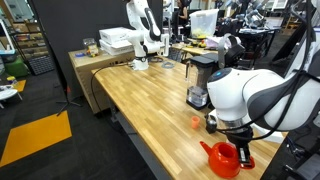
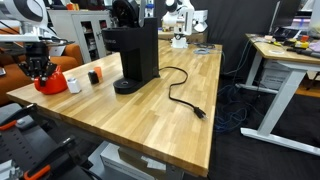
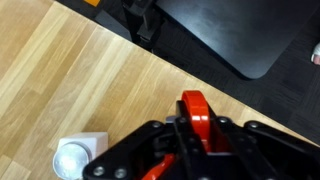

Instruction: Move the kettle closer to the edge near you

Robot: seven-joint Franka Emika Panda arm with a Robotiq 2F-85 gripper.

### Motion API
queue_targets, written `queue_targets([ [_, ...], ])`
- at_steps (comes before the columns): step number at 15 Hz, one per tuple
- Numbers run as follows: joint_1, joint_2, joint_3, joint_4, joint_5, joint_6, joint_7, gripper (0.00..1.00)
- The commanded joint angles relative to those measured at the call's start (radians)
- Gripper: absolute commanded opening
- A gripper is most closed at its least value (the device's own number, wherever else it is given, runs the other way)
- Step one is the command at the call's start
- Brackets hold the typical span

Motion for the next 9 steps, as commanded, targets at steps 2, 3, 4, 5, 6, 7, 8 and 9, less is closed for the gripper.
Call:
queue_targets([
  [2,-0.024,-0.047,0.017,-0.009,-0.074,-0.043,-0.1,0.04],
  [3,-0.028,-0.052,0.017,-0.01,-0.087,-0.043,-0.121,0.04],
  [4,-0.031,-0.059,0.018,-0.011,-0.095,-0.043,-0.138,0.04],
  [5,-0.034,-0.064,0.018,-0.014,-0.107,-0.041,-0.155,0.04],
  [6,-0.035,-0.07,0.017,-0.02,-0.123,-0.04,-0.172,0.04],
  [7,-0.04,-0.074,0.017,-0.028,-0.133,-0.036,-0.19,0.04],
  [8,-0.047,-0.084,0.018,-0.041,-0.138,-0.028,-0.207,0.04],
  [9,-0.054,-0.09,0.019,-0.052,-0.143,-0.022,-0.224,0.04],
])
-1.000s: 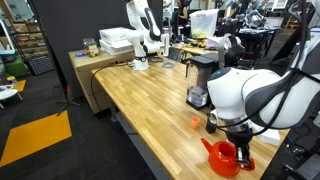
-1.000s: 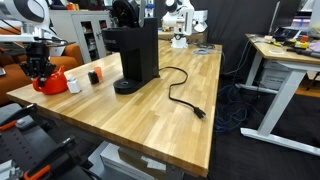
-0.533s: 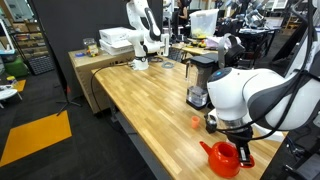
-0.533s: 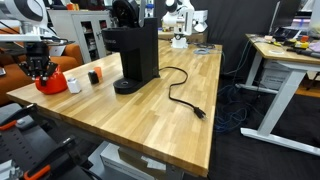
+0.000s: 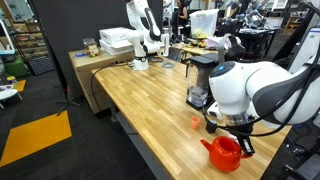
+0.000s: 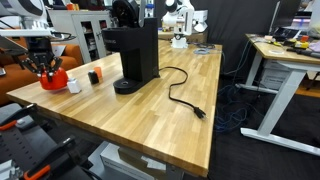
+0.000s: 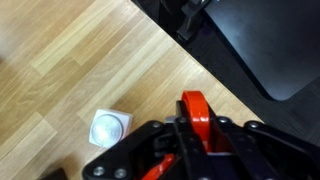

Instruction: Move the kettle closer to the edge near you

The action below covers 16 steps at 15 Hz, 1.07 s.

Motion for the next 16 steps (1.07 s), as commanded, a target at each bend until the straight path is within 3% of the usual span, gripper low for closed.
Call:
queue_targets([
  [1,-0.04,-0.042,0.019,-0.05,-0.026,0.011,-0.072,0.04],
  [8,-0.052,-0.036,0.055,-0.08,0.0,0.049,-0.166,0.04],
  [16,-0.037,0.015,0.089,-0.049,-0.001,0.097,-0.147,0.04],
])
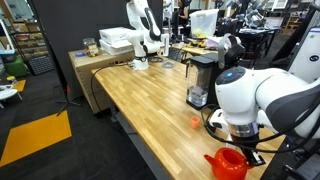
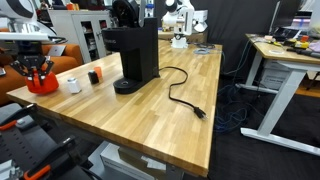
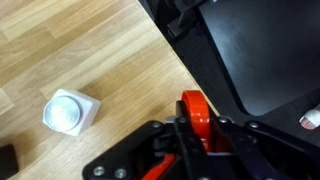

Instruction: Move the kettle closer to the edge near you

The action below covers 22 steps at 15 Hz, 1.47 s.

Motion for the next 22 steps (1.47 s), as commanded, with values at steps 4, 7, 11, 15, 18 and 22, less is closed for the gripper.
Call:
queue_targets([
  [4,0.002,0.054,0.005,0.029,-0.01,0.042,0.007,0.04],
  [7,0.014,0.068,0.001,0.053,-0.019,0.031,0.027,0.04],
  [11,0.026,0.075,-0.002,0.071,-0.025,0.025,0.043,0.04],
  [15,0.032,0.07,-0.004,0.075,-0.031,0.009,0.051,0.47],
  [18,0.036,0.054,-0.006,0.072,-0.032,-0.009,0.066,0.68],
  [22,0.033,0.023,0.0,0.063,-0.023,-0.012,0.084,0.96],
])
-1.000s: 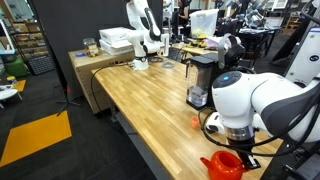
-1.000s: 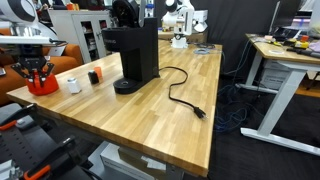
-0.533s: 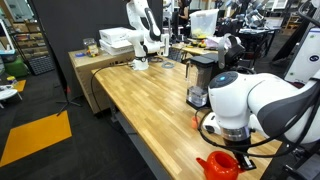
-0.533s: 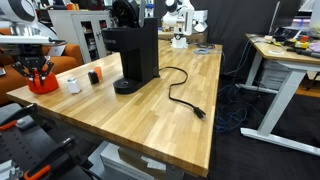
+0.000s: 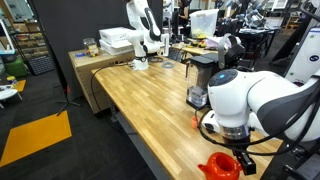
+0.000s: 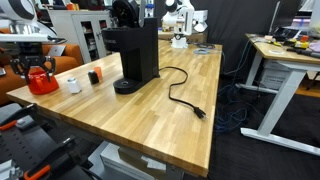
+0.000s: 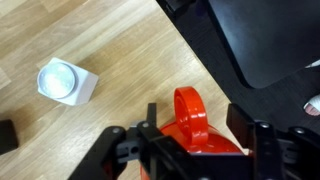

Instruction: Move the kettle closer to the edge near you

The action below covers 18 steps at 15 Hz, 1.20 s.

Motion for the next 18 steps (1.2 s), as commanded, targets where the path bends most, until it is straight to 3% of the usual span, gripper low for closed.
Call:
queue_targets([
  [1,0.006,-0.039,0.003,-0.008,-0.011,-0.029,0.035,0.99],
  [6,0.001,-0.096,0.014,-0.047,0.002,-0.025,0.044,1.0],
  [10,-0.027,-0.218,0.042,-0.16,0.096,0.03,0.041,1.0],
  [14,-0.058,-0.398,0.033,-0.294,0.33,0.045,0.028,1.0],
  [18,-0.052,-0.597,-0.027,-0.415,0.556,0.006,0.029,1.0],
])
